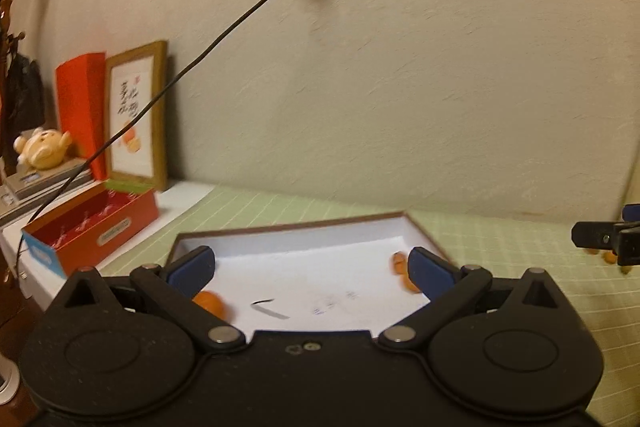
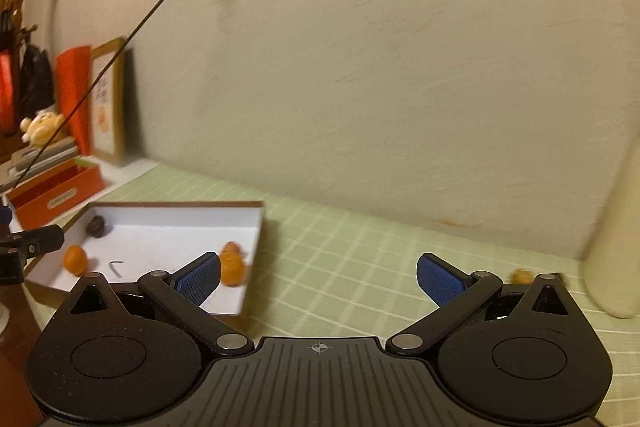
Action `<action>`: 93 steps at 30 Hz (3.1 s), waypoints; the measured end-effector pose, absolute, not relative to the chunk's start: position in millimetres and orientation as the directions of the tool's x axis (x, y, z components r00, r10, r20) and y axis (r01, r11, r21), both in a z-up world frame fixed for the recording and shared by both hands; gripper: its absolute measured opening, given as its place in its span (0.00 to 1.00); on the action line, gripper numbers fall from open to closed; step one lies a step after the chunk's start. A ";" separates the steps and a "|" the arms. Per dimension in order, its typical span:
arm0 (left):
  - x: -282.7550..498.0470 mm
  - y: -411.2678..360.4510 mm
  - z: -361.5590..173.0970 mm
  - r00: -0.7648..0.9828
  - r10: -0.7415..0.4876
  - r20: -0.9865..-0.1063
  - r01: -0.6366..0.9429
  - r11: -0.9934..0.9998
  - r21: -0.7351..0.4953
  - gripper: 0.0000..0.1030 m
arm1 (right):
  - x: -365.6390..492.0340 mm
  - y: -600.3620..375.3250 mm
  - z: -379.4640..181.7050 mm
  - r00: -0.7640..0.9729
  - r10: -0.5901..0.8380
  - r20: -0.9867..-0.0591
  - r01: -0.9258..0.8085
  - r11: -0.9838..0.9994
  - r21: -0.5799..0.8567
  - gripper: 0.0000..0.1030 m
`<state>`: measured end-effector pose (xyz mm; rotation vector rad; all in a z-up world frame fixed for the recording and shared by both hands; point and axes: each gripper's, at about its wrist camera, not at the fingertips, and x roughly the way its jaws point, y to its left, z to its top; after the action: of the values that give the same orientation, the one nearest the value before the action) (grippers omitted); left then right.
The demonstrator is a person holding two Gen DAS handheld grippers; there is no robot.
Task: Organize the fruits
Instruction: 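Move the left tool to the loose fruit and grasp a small orange, then lift the orange with the left tool while the right tool grasps the brown cake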
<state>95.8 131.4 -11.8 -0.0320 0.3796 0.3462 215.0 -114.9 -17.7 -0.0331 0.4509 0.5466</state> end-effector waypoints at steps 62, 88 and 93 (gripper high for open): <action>145.9 -191.5 -121.0 0.737 -0.249 -0.628 0.273 0.960 -0.060 0.23 | 169.1 -385.7 -69.5 0.816 -0.026 -0.577 0.095 0.991 0.091 1.00; 136.8 -49.8 -96.0 0.785 -0.011 -0.620 -0.020 0.999 -0.044 0.22 | 203.3 -269.9 -98.0 0.664 0.198 -0.721 -0.221 0.973 0.063 0.74; 132.3 -41.4 -95.3 0.786 0.005 -0.618 -0.030 0.999 -0.031 0.22 | 210.3 -266.1 -104.0 0.642 0.184 -0.744 -0.213 0.975 0.058 0.65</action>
<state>132.3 -41.4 -95.3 -0.0399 0.6664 0.0191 210.3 -266.1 -104.0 -0.0366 0.8435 0.2267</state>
